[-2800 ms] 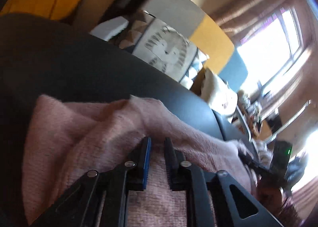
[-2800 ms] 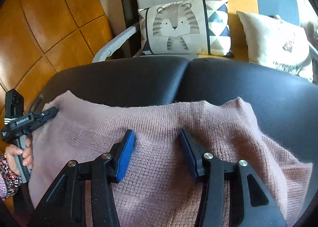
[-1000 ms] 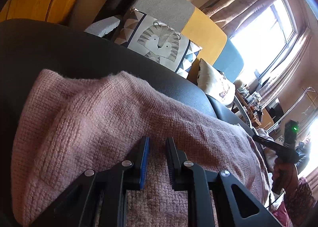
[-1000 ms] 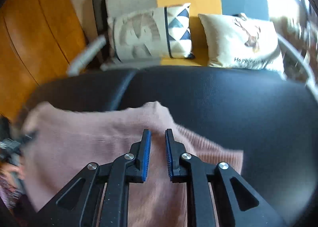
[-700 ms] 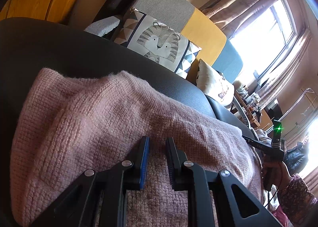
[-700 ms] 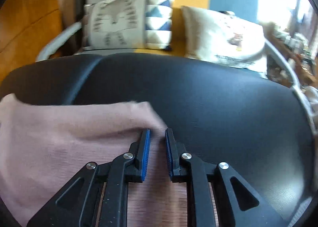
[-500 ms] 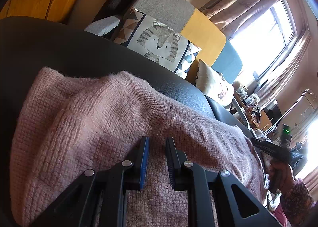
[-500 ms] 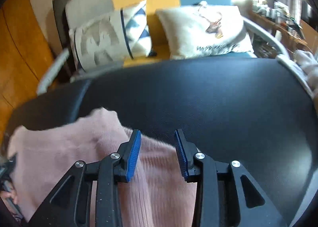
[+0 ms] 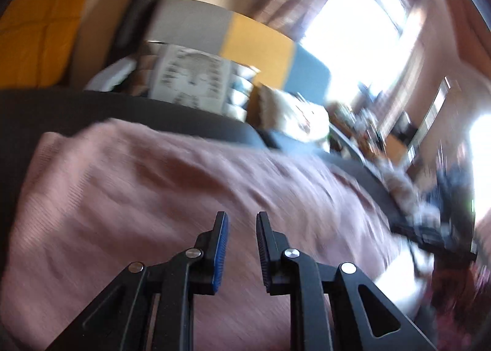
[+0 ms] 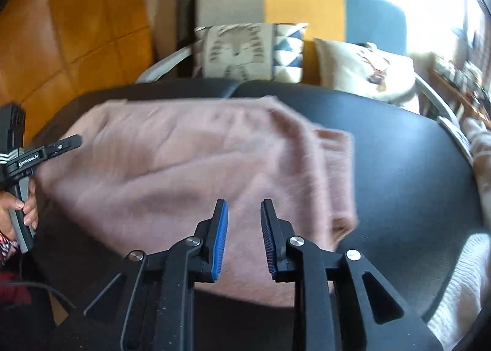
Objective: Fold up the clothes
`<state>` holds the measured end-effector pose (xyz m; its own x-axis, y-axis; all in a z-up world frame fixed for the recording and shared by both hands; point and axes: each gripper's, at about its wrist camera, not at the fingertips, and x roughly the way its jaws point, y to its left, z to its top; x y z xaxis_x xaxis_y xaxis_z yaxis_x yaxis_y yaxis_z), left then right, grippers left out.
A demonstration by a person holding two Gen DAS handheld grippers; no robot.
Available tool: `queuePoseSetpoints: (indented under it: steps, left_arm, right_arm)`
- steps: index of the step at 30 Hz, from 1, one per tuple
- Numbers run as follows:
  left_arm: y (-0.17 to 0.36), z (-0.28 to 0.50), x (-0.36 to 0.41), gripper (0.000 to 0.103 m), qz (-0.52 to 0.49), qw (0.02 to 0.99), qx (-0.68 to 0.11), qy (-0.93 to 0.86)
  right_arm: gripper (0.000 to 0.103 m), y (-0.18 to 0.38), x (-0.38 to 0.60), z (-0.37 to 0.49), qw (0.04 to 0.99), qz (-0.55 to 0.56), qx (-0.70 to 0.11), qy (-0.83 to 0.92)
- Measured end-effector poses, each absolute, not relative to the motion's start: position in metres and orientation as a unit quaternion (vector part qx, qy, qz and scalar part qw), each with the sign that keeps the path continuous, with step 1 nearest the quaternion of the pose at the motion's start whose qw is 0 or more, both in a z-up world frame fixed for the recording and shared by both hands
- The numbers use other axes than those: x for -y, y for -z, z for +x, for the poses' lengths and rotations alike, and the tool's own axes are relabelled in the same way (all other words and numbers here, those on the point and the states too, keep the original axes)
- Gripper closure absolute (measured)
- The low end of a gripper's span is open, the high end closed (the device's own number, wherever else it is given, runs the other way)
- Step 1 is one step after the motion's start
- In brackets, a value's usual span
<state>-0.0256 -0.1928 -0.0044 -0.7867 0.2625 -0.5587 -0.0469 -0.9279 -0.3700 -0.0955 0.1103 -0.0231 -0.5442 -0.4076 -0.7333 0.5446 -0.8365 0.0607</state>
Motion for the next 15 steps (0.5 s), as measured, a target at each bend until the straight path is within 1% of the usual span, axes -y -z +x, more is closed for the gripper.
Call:
queuePoseSetpoints:
  steps: [2, 5, 6, 10, 15]
  left_arm:
    - [0.012, -0.021, 0.174, 0.085, -0.344, 0.087, 0.131, -0.926]
    - [0.022, -0.013, 0.172, 0.085, -0.373, 0.057, 0.111, -0.919]
    - [0.024, -0.009, 0.176, 0.085, -0.373, 0.05, 0.112, -0.92]
    - [0.032, 0.006, 0.189, 0.085, -0.371, 0.026, 0.115, -0.921]
    - [0.034, 0.009, 0.195, 0.085, -0.366, 0.024, 0.129, -0.921]
  right_arm:
    - [0.079, 0.035, -0.107, -0.09, 0.259, 0.409, -0.11, 0.868]
    - [0.08, 0.05, -0.113, -0.08, 0.231, 0.43, -0.143, 0.861]
    - [0.083, 0.051, -0.121, -0.077, 0.222, 0.433, -0.136, 0.863]
    - [0.083, 0.052, -0.136, -0.07, 0.201, 0.435, -0.112, 0.871]
    - [0.082, 0.053, -0.145, -0.065, 0.185, 0.431, -0.091, 0.879]
